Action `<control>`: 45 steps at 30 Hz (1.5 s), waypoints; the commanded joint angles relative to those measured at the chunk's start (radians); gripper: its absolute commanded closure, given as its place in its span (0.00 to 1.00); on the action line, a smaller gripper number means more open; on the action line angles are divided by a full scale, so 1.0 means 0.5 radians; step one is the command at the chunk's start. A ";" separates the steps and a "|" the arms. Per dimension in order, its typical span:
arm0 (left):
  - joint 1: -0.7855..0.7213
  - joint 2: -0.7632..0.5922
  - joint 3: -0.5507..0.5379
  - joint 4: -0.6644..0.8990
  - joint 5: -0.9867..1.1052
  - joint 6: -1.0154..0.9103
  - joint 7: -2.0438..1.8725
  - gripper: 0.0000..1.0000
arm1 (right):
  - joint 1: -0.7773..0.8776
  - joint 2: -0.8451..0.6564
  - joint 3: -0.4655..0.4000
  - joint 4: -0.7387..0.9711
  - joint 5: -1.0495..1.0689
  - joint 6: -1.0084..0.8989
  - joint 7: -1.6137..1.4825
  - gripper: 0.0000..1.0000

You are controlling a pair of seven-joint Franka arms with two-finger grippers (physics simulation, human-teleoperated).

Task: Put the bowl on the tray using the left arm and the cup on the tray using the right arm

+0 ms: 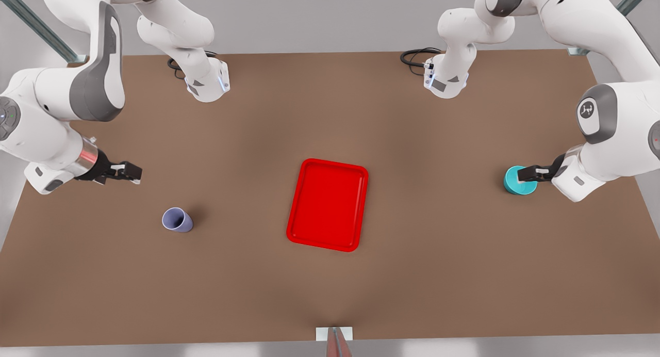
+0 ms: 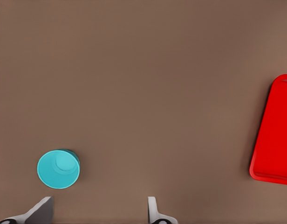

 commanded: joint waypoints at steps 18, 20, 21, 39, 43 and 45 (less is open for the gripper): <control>0.640 0.162 0.212 -1.331 -0.392 1.243 1.460 0.00 | -0.186 0.204 0.009 0.107 -0.001 0.000 0.010 0.00; 0.683 0.239 0.221 -1.331 -0.392 1.322 1.589 0.00 | -0.192 0.290 0.009 0.162 0.011 0.092 -0.011 0.00; 0.686 0.267 0.221 -1.365 -0.392 1.441 1.644 0.00 | -0.149 0.308 0.009 0.153 0.005 0.089 0.001 0.00; 0.656 0.359 0.215 -1.494 -0.699 1.660 1.598 0.41 | -0.237 0.450 0.015 -0.162 0.078 0.275 -0.076 0.00; 0.655 0.393 0.215 -1.494 -0.699 1.675 1.598 0.49 | -0.244 0.440 0.015 -0.479 0.084 0.702 -0.039 0.00; 0.652 0.393 0.215 -1.491 -0.699 1.675 1.598 0.60 | -0.235 0.440 0.015 -0.482 0.084 0.773 0.010 0.00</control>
